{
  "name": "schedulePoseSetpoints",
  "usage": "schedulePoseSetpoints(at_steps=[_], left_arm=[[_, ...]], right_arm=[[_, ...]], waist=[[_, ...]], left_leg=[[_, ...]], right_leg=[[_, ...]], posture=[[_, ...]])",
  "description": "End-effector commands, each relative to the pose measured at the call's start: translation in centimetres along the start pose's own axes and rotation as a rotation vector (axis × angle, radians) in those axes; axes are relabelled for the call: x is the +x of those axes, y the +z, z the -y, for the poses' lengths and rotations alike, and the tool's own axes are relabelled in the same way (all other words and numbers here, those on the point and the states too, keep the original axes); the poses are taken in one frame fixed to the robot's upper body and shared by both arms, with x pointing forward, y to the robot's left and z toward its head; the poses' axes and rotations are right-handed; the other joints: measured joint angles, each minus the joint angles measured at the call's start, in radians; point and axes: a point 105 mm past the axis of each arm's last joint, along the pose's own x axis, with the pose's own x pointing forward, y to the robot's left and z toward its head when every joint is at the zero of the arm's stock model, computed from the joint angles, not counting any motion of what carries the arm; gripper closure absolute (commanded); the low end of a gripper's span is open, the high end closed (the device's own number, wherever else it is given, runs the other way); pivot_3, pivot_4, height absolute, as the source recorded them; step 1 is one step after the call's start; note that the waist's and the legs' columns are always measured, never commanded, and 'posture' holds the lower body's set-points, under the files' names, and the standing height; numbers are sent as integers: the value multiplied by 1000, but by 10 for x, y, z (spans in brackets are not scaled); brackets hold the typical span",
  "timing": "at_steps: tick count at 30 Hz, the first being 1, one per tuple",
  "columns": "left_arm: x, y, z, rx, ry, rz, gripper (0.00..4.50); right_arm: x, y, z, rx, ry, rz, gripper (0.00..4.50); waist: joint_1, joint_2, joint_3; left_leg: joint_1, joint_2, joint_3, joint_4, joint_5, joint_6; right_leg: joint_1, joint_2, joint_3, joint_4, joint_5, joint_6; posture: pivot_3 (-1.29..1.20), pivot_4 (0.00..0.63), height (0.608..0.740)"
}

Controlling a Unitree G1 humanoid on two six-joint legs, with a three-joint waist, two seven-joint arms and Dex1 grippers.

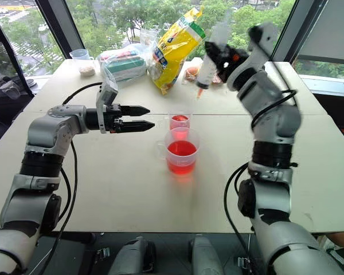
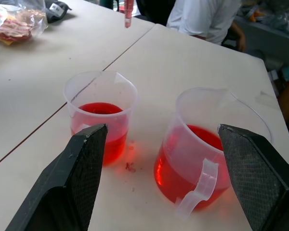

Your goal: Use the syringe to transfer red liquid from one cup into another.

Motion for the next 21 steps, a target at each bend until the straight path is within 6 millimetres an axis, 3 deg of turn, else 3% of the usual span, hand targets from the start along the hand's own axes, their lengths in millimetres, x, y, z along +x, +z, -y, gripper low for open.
schedulePoseSetpoints(at_steps=[1,3,8,16,21], left_arm=[[2,11,5,47,-25,38,754],[4,11,7,48,-39,45,754],[6,14,12,64,-58,69,754],[6,14,14,68,-46,79,754],[5,12,18,60,-58,67,754]], right_arm=[[-16,-9,22,40,-158,-282,3042],[-28,-30,31,41,-205,-483,3042],[-55,-77,58,71,-303,-770,3042],[-83,-131,77,50,-374,-963,3042],[-98,-148,86,42,-407,-1016,3042]], waist=[[0,0,0],[-1,0,0],[-6,0,0],[-5,0,0],[-5,0,0]], left_leg=[[0,0,0,0,0,0],[0,0,0,-1,0,0],[-1,0,1,-3,0,0],[-1,0,1,-3,-1,1],[-2,0,1,-3,-1,1]], right_leg=[[0,0,0,0,0,0],[0,0,0,0,0,0],[-2,1,1,-1,-1,-1],[-2,2,1,-3,0,0],[-2,2,1,-4,0,0]], posture=[[0,150,740],[0,150,740],[0,150,740],[0,150,740],[0,150,740]])
